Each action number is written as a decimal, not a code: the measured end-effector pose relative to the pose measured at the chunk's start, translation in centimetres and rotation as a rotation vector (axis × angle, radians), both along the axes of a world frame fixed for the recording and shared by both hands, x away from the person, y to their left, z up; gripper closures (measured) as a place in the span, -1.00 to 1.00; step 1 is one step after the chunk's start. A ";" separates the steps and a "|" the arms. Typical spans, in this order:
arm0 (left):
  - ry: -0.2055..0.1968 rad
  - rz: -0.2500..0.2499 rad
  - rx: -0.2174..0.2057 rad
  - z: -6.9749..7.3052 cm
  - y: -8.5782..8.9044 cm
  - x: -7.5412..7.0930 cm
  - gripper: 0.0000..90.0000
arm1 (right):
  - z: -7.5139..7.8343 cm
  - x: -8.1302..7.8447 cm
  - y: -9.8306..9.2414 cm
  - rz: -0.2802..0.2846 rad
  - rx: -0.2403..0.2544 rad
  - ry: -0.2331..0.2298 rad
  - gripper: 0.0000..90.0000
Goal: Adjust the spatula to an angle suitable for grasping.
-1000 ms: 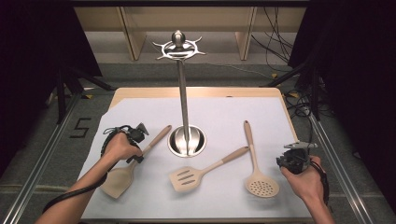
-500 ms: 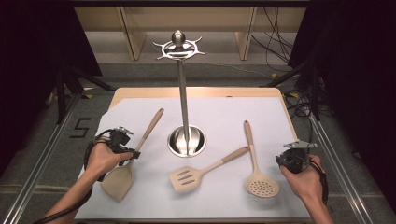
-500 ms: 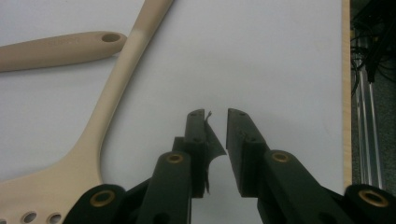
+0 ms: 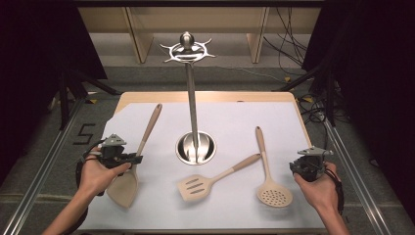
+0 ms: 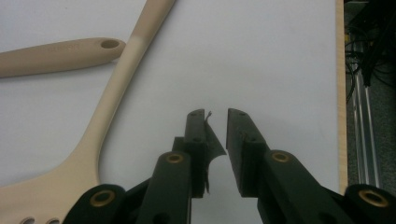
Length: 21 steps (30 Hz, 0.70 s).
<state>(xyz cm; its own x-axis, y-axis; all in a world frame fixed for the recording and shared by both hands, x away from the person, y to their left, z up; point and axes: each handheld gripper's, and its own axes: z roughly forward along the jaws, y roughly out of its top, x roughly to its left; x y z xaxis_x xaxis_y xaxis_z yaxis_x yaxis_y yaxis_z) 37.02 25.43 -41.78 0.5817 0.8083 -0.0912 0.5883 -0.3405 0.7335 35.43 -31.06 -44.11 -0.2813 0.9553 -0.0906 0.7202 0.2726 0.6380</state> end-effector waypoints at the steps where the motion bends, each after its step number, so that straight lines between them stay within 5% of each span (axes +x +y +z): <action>1: -0.008 -0.001 -0.013 0.1 0.1 -0.2 0.73 | 0.0 -0.1 0.2 -0.025 0.011 0.013 0.75; 9: -0.104 -0.024 -0.078 1.4 0.0 -1.3 0.73 | 0.1 -0.1 0.2 -0.023 0.009 0.005 0.75; 11: -0.131 -0.035 -0.065 1.8 0.0 -1.3 0.73 | 0.0 0.0 0.2 0.000 0.005 -0.006 0.75; 21: -0.207 -0.040 -0.147 3.1 -0.7 -1.6 0.73 | 0.1 0.0 0.2 0.003 0.001 -0.015 0.74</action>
